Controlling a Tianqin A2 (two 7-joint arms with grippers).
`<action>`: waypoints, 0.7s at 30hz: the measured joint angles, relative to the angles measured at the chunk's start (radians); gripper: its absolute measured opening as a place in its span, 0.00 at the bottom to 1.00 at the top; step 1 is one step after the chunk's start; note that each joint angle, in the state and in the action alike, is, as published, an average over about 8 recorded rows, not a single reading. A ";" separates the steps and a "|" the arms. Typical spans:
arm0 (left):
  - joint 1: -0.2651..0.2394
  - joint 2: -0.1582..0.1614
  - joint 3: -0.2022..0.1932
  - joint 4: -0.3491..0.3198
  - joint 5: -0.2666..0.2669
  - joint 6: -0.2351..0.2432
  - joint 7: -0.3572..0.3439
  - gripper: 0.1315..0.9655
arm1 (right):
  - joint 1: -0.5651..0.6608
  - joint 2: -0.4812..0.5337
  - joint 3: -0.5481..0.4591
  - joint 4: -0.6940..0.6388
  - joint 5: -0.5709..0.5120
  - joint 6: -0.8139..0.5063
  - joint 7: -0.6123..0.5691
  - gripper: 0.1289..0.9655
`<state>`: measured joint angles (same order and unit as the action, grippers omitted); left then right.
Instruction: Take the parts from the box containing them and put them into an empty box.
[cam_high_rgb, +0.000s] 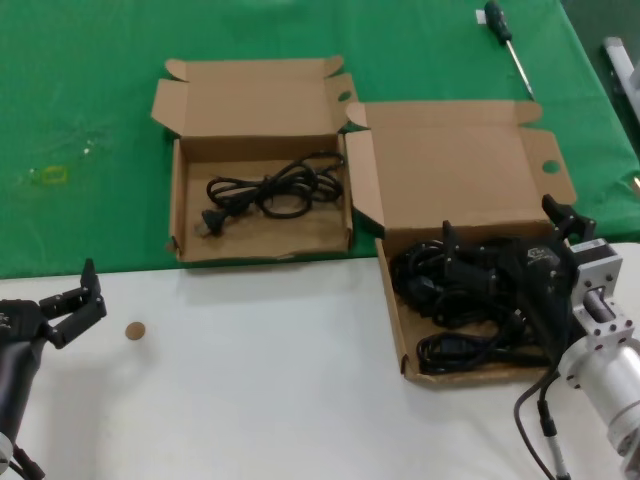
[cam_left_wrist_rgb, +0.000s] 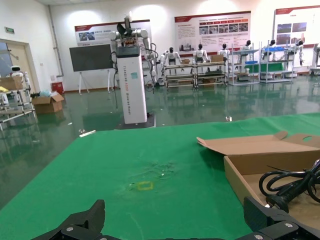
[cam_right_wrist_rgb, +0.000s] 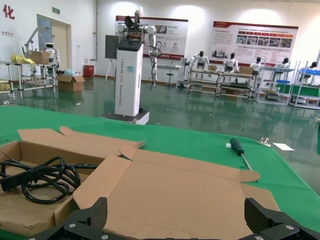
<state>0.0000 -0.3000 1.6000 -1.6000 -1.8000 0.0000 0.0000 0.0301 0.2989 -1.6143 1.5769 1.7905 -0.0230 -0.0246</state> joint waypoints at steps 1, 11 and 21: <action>0.000 0.000 0.000 0.000 0.000 0.000 0.000 1.00 | 0.000 0.000 0.000 0.000 0.000 0.000 0.000 1.00; 0.000 0.000 0.000 0.000 0.000 0.000 0.000 1.00 | 0.000 0.000 0.000 0.000 0.000 0.000 0.000 1.00; 0.000 0.000 0.000 0.000 0.000 0.000 0.000 1.00 | 0.000 0.000 0.000 0.000 0.000 0.000 0.000 1.00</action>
<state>0.0000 -0.3000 1.6000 -1.6000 -1.8000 0.0000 0.0000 0.0301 0.2989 -1.6143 1.5769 1.7905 -0.0230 -0.0246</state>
